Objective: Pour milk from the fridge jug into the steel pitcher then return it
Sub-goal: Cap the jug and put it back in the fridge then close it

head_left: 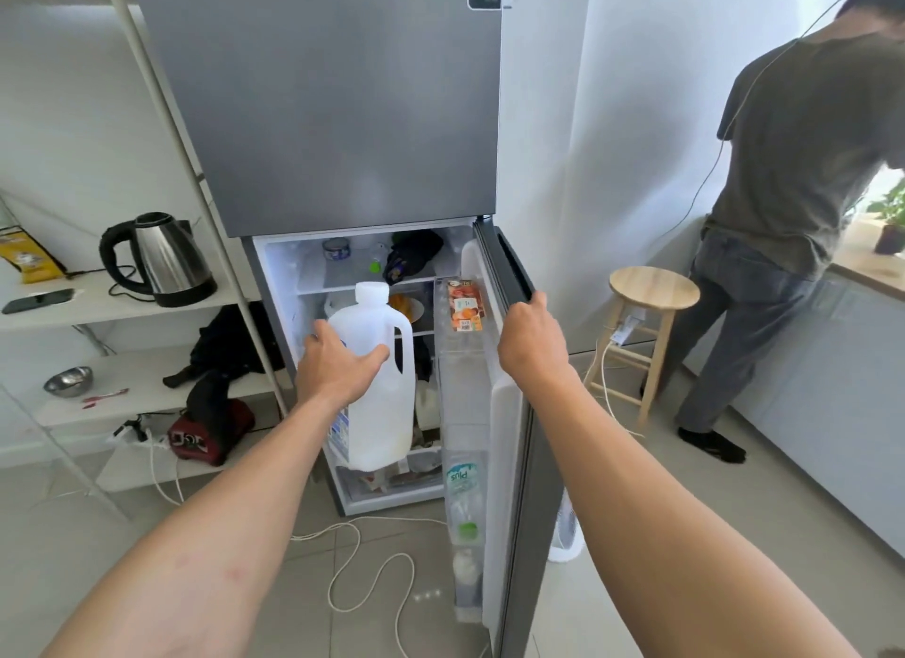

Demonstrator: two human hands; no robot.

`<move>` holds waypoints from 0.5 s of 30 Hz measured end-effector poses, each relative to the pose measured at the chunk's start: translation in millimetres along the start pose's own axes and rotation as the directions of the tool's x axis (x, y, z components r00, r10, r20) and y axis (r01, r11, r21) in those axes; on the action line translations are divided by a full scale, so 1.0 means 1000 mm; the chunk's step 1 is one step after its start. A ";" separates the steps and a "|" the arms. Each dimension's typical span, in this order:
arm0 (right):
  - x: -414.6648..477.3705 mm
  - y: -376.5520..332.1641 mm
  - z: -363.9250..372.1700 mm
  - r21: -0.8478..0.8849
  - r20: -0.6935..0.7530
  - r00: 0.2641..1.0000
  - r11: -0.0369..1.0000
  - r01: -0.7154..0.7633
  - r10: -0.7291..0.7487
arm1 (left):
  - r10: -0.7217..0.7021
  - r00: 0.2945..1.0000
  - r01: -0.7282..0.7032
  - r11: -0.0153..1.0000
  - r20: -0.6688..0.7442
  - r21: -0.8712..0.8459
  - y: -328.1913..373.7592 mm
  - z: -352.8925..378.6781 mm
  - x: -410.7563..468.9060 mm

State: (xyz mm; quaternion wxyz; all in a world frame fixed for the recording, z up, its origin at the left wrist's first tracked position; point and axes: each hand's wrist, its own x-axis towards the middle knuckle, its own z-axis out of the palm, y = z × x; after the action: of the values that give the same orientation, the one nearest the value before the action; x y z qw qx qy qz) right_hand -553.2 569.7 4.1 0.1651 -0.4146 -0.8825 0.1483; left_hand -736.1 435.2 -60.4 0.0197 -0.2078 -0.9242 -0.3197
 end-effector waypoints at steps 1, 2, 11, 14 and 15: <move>-0.001 0.004 -0.002 -0.029 -0.018 1.000 1.000 -0.003 0.002 | 0.002 1.000 -0.002 1.000 0.011 -0.002 0.002 0.003 -0.002; -0.002 0.009 -0.003 -0.063 -0.036 0.999 0.998 -0.001 -0.002 | 0.000 1.000 0.000 1.000 0.024 -0.007 0.005 0.006 -0.004; -0.008 0.047 0.033 -0.476 -0.165 0.986 0.875 -0.082 0.002 | 0.007 0.996 -0.004 0.999 0.086 -0.038 0.026 0.035 -0.017; -0.006 0.061 0.035 -0.516 -0.193 0.980 0.855 -0.060 -0.048 | 0.015 0.995 -0.010 0.999 0.103 -0.048 0.028 0.045 -0.017; -0.005 0.065 0.034 -0.509 -0.199 0.978 0.859 -0.052 -0.059 | 0.018 0.994 -0.012 0.998 0.108 -0.054 0.029 0.049 -0.016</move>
State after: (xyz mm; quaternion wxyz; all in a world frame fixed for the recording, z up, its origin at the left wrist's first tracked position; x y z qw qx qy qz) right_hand -520.4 601.4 -52.9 0.1406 -0.4550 -0.8688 -0.1356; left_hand -705.6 479.1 -84.8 -0.0337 -0.2321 -0.9135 -0.3325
